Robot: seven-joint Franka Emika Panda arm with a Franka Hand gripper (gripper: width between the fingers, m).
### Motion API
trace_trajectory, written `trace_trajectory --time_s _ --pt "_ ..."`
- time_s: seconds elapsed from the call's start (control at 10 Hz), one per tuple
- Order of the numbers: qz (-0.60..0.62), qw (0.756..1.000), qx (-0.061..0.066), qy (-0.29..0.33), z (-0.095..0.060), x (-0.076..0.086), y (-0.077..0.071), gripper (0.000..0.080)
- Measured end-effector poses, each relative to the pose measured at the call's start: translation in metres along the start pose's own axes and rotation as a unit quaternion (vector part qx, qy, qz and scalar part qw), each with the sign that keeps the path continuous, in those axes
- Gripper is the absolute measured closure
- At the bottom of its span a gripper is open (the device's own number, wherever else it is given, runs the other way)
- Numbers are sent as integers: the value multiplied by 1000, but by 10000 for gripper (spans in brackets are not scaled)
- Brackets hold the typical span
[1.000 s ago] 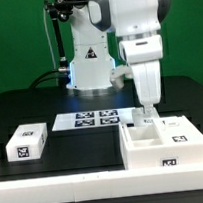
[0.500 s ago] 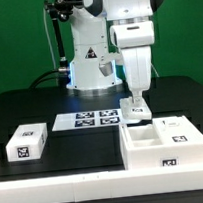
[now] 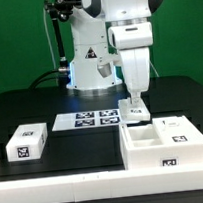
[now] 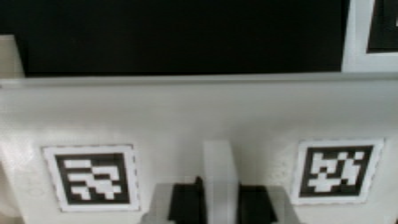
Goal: Assemble cabinet
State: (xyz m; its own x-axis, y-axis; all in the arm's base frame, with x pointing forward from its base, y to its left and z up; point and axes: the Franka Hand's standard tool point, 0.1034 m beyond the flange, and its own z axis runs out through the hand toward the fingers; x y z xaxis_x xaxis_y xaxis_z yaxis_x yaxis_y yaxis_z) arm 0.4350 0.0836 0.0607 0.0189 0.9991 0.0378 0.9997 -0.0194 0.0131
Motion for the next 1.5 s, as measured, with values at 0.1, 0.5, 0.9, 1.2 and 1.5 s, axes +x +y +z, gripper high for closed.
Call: trace_trajectory --time_s 0.1,0.5,0.9,1.2,1.5 --pt "-2 1000 1 0 1 2 -1 738" --pt "-20 999 5 47 9 -20 4 738" --pt "-10 997 1 74 8 -18 6 738" --pt "-6 997 2 73 8 -16 5 738" --pt "-32 997 -8 67 -1 1 8 738"
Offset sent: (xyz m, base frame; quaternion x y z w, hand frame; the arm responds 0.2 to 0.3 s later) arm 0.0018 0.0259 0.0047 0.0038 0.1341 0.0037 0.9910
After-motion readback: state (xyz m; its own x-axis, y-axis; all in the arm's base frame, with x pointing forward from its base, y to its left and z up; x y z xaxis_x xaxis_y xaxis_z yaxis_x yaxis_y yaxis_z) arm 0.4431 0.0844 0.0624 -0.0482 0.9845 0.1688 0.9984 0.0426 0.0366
